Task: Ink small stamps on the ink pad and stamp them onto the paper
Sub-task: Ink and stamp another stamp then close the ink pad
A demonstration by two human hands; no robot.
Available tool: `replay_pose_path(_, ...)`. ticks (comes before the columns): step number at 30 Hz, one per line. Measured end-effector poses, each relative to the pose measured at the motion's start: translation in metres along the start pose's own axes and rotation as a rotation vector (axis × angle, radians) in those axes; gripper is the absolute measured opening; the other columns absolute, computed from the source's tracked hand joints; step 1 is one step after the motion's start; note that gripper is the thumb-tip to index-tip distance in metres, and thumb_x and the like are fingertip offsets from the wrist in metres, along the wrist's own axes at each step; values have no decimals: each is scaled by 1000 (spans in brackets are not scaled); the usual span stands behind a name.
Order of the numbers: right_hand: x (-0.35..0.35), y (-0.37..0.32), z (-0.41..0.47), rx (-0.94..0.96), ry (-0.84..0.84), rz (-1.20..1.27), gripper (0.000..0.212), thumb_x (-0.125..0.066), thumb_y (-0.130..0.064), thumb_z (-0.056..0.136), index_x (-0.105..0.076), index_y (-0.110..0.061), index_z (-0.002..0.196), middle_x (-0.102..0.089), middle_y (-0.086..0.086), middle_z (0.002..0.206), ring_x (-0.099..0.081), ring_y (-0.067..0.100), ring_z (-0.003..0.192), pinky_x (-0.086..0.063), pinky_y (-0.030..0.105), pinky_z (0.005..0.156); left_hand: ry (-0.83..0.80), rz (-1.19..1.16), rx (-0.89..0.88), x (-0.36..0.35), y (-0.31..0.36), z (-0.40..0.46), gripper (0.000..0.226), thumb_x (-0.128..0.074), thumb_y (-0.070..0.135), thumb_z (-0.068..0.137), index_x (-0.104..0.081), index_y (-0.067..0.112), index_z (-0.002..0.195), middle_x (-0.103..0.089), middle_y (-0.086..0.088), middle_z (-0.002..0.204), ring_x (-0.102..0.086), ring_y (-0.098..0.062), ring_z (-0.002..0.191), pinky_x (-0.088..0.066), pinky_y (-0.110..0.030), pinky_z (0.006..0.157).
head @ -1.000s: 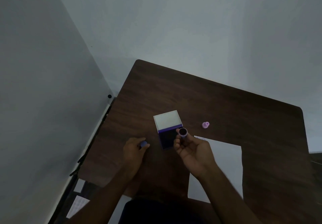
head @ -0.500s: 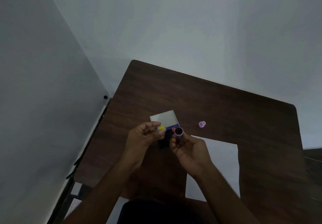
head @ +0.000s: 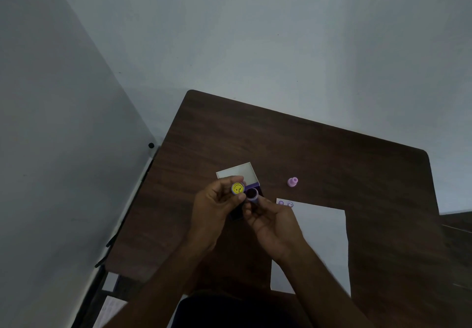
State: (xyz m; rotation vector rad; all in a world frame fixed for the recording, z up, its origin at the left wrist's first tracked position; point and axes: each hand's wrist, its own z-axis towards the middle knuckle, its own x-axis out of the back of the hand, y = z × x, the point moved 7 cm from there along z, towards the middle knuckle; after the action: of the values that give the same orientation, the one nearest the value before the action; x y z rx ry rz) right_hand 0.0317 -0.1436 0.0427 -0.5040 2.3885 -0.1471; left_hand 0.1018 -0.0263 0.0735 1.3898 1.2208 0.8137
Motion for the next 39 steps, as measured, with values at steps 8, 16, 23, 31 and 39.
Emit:
replay_pose_path(8, -7, -7, 4, 78, -60, -126, 27, -61, -6, 81, -68, 0, 107, -69, 19, 109, -69, 25, 93, -57, 33, 75, -40, 70, 0, -6, -3, 3, 36, -69, 12, 80, -66, 33, 109, -64, 12, 121, -58, -5, 114, -51, -19, 85)
replay_pose_path(16, -17, -8, 3, 100, -65, -184, 22, -55, -4, 87, -70, -2, 103, -68, 19, 111, -67, 28, 100, -57, 34, 76, -88, 233, -12, -9, -5, 3, 41, -66, 38, 74, -60, 51, 113, -52, 15, 124, -51, 2, 113, -48, -13, 85)
replay_pose_path(23, -18, -20, 0, 201, -31, -361, 24, -55, -3, 87, -67, -4, 107, -71, 14, 103, -69, 25, 91, -57, 31, 76, -56, 531, -106, -4, -8, 9, 36, -64, 41, 82, -53, 59, 110, -49, 25, 99, -46, 19, 100, -34, 5, 77)
replay_pose_path(31, -25, -30, -3, 270, -55, -446, 22, -53, 1, 87, -68, -8, 101, -75, 5, 90, -65, 22, 83, -58, 26, 71, 3, 624, -115, 4, -4, 13, 36, -64, 45, 78, -61, 33, 112, -51, 28, 96, -51, 12, 91, -38, -6, 76)
replay_pose_path(39, -30, -33, -5, 363, -55, -643, 23, -55, -1, 88, -64, -7, 108, -70, 6, 89, -64, 17, 75, -57, 24, 72, 13, 647, -108, 12, 7, 12, 32, -74, 26, 76, -68, 23, 107, -60, 12, 95, -54, -5, 91, -43, -17, 78)
